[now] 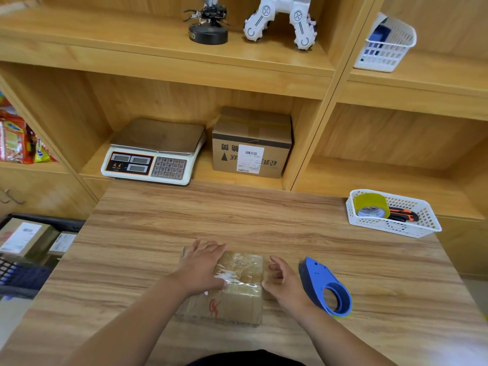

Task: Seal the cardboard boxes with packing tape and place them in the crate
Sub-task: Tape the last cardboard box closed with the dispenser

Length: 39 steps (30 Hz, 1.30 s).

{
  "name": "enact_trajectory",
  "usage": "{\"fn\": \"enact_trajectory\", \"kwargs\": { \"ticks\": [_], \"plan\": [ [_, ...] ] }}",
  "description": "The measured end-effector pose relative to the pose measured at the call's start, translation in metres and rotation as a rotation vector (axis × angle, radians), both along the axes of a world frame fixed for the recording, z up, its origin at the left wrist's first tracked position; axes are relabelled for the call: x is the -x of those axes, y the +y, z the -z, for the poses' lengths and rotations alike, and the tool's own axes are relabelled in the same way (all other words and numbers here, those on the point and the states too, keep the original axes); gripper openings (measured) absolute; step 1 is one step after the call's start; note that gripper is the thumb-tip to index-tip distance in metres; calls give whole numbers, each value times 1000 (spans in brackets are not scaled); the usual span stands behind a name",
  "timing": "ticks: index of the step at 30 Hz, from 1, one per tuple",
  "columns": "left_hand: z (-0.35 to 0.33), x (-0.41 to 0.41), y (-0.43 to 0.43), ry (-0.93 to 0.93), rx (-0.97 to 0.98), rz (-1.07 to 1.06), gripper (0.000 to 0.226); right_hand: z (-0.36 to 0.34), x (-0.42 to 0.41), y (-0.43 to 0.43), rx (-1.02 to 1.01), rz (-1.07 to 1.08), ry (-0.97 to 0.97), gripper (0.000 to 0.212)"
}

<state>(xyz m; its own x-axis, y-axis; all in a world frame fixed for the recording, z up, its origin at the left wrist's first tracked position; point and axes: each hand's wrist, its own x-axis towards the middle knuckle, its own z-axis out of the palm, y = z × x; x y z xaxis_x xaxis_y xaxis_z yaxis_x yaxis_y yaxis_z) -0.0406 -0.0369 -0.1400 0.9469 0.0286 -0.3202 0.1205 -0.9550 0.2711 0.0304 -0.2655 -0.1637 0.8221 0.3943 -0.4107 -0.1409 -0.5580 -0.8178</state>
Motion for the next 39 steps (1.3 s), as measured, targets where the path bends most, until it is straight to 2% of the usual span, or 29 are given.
{"fn": "enact_trajectory", "kwargs": {
  "ticks": [6,9,11,13,15,17,20,23,25,27,29,31,32,34,36,37,39],
  "plan": [
    [-6,0,-7,2,131,-58,106,-3,3,0,-8,16,24,62],
    [-12,-5,-10,23,95,-52,106,-7,4,4,-8,15,-6,56],
    [-14,-8,-11,24,3,-16,103,-11,5,7,-14,14,-16,53],
    [-13,-12,-12,-35,-116,38,86,-15,5,9,-19,4,-33,49],
    [-12,-16,-15,-130,-211,83,56,-18,7,11,-44,-6,-76,45],
    [-11,-19,-18,-184,-279,108,34,-20,7,11,-54,-20,-184,38],
    [-12,-20,-22,-194,-329,135,19,-19,4,10,9,-106,-384,39],
    [-16,-22,-21,-190,-329,125,16,-17,0,14,65,-168,-511,46],
    [-20,-23,-22,-230,-301,127,9,-14,-4,19,76,-154,-592,37],
    [-24,-19,-24,-209,-290,147,32,-13,-8,24,58,-109,-676,22],
    [-19,-21,-22,-315,-317,112,45,-14,-12,27,41,-105,-753,19],
    [-11,-23,-23,-302,-319,84,45,-15,-14,27,30,-131,-821,22],
    [-11,-25,-24,-236,-297,86,40,-15,-15,27,22,-135,-840,22],
    [-4,-27,-20,-176,-269,62,18,-14,-16,27,19,-122,-848,21],
    [-1,-29,-16,-195,-280,51,7,-16,-17,31,68,-125,-849,19],
    [-4,-28,-17,-236,-259,78,7,-17,-17,34,103,-139,-868,20],
    [-12,-28,-22,-274,-238,118,28,-18,-17,42,135,-167,-914,27]
  ]
}}
